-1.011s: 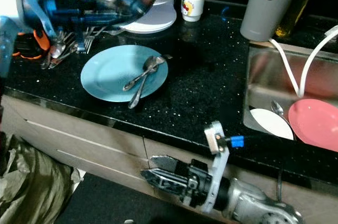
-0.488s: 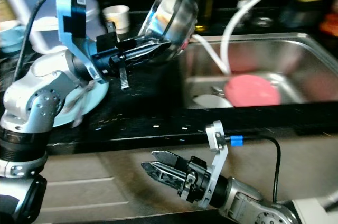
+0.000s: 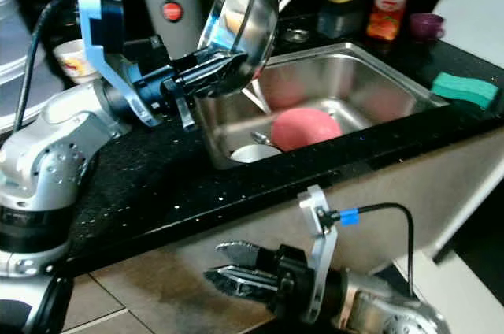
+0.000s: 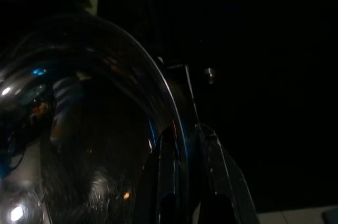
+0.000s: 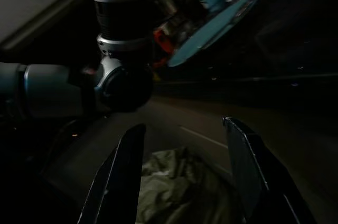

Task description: Kitchen organization

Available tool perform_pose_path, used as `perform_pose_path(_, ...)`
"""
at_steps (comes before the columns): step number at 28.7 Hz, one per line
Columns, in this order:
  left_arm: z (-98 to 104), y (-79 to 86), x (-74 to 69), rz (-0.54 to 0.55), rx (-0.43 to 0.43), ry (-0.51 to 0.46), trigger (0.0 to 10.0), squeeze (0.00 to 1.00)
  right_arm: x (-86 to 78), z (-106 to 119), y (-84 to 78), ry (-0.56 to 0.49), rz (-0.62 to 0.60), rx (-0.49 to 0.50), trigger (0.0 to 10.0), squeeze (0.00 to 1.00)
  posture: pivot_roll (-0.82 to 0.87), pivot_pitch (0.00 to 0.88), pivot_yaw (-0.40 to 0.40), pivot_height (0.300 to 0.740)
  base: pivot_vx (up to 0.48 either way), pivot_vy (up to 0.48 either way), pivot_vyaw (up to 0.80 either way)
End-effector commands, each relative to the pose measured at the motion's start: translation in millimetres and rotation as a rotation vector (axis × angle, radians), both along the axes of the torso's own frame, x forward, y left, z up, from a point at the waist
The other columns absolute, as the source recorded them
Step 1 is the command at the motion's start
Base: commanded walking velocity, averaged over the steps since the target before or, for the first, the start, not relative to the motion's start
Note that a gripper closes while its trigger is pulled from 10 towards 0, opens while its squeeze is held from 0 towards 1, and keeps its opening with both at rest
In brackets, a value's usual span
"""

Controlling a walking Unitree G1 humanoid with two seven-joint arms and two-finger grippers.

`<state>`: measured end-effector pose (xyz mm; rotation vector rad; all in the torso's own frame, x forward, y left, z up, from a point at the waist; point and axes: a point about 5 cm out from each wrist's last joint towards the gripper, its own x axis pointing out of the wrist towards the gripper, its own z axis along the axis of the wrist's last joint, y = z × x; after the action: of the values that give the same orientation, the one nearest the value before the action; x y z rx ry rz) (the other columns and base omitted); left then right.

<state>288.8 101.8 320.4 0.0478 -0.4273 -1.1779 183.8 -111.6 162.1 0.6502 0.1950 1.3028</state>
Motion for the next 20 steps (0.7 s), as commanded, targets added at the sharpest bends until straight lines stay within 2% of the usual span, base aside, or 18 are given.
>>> perform_pose_path(1, -4.2, 3.5, 3.7, 0.045, 0.042, -0.013, 10.0, 0.0, -0.5, -1.5, 4.0, 0.002, 0.007, 0.002, 10.0, 0.0, 0.01, 0.0, 0.049, 0.74, 0.0, 0.0, 0.0)
perform_pose_path(2, -4.2, 3.5, 3.7, 0.045, 0.042, -0.013, 10.0, 0.0, -0.5, -1.5, 4.0, 0.002, 0.007, 0.002, 10.0, 0.0, 0.01, 0.0, 0.049, 0.74, 0.0, 0.0, 0.0)
perform_pose_path(6, -8.1, -2.7, 15.0, 0.064, 0.131, -0.035, 10.0, 0.0, -0.3, 0.3, 3.6, -0.018, 0.003, 0.001, 10.0, 0.0, 0.0, 0.002, 0.059, 0.74, 0.0, 0.0, 0.0)
perform_pose_path(9, -8.3, -4.0, 18.4, 0.072, 0.152, -0.041, 10.0, 0.0, -0.3, 0.5, 3.6, -0.023, 0.004, -0.002, 10.0, 0.0, -0.01, 0.006, 0.061, 0.74, 0.0, 0.0, 0.0)
perform_pose_path(10, -8.2, -4.9, 24.2, 0.09, 0.172, -0.048, 10.0, 0.0, -0.6, 1.0, 3.5, -0.029, 0.003, -0.008, 10.0, 0.0, -0.01, 0.01, 0.063, 0.74, 0.0, 0.0, 0.0)
perform_pose_path(11, -8.2, -4.9, 24.2, 0.09, 0.172, -0.048, 10.0, 0.0, -0.6, 1.0, 3.5, -0.029, 0.003, -0.008, 10.0, 0.0, -0.01, 0.01, 0.063, 0.74, 0.0, 0.0, 0.0)
perform_pose_path(12, -10.7, -6.6, 38.4, 0.144, 0.236, -0.069, 10.0, 0.0, -1.7, 1.5, 3.4, -0.038, 0.0, -0.028, 10.0, 0.0, -0.02, 0.018, 0.065, 0.74, 0.0, 0.0, 0.0)
perform_pose_path(13, -10.7, -6.6, 38.4, 0.144, 0.236, -0.069, 10.0, 0.0, -1.7, 1.5, 3.4, -0.038, 0.0, -0.028, 10.0, 0.0, -0.02, 0.018, 0.065, 0.74, 0.0, 0.0, 0.0)
perform_pose_path(15, -14.2, -9.6, 47.4, 0.173, 0.285, -0.085, 10.0, 0.0, -3.4, 1.6, 3.2, -0.035, 0.002, -0.037, 10.0, 0.0, -0.03, 0.024, 0.068, 0.74, 0.0, 0.0, -0.8)
perform_pose_path(20, -16.1, -17.6, 53.1, 0.181, 0.32, -0.123, 10.0, 0.0, -6.5, 2.3, 2.7, -0.028, 0.006, -0.038, 10.0, 0.0, -0.03, 0.039, 0.069, 0.74, 0.0, 0.0, -0.8)
